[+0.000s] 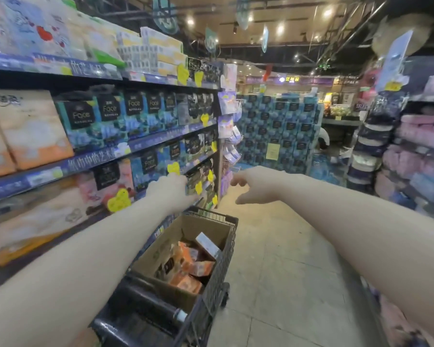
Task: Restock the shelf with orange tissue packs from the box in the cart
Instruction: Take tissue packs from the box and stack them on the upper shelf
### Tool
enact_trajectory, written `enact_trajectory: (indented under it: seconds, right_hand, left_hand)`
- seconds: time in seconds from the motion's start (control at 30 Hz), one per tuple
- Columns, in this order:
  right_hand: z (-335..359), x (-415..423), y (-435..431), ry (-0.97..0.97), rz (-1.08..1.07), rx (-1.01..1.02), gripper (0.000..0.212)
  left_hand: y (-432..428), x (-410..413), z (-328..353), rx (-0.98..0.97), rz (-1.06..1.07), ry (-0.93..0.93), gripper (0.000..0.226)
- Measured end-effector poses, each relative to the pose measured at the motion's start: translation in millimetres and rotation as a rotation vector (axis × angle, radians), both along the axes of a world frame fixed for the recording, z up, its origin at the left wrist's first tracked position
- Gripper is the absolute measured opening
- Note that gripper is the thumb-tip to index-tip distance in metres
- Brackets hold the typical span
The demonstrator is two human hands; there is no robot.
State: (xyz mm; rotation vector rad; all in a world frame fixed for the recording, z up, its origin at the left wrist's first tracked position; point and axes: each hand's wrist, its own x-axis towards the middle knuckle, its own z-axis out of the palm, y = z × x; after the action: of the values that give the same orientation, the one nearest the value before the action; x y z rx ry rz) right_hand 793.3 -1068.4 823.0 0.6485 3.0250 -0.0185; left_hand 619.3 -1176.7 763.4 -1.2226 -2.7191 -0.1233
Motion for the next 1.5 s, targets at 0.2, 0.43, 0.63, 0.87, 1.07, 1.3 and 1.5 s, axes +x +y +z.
enact_trajectory:
  seconds: [0.2,0.43,0.63,0.87,1.07,1.3,1.5]
  right_hand:
    - [-35.8,-45.3,81.0,-0.030,-0.025,-0.053,0.050]
    - [-95.4,-97.4,171.6,-0.098,-0.036,-0.183,0.055]
    - [-161.9,-159.4,236.1,-0.193,0.095,-0.300,0.057]
    - [-214.2,-214.4,336.5,-0.342,0.253,-0.384,0.062]
    - [-253.2,-254.1,392.1,-0.416,0.315,-0.446,0.061]
    - [-298.4,-311.0,409.5,-0.442,0.356,-0.491,0.058]
    - [-342.1,-355.7,415.9,-0.500,0.324,-0.472,0.059]
  left_hand:
    - [72.4,-61.9,-58.4,-0.020,0.043,-0.131,0.062]
    - [128.9,-94.4,-120.5,-0.098,0.082,-0.278,0.066]
    - [144.3,-122.2,-170.8,-0.135,0.261,-0.363,0.062]
    - [193.6,-128.8,-220.8,-0.081,0.572,-0.566,0.067]
    - [242.4,-119.2,-247.1,-0.071,0.690,-0.701,0.066]
    - [277.3,-156.5,-267.9,-0.005,0.771,-0.769,0.057]
    - [309.1,-211.7,-307.8,0.096,0.808,-0.898,0.051]
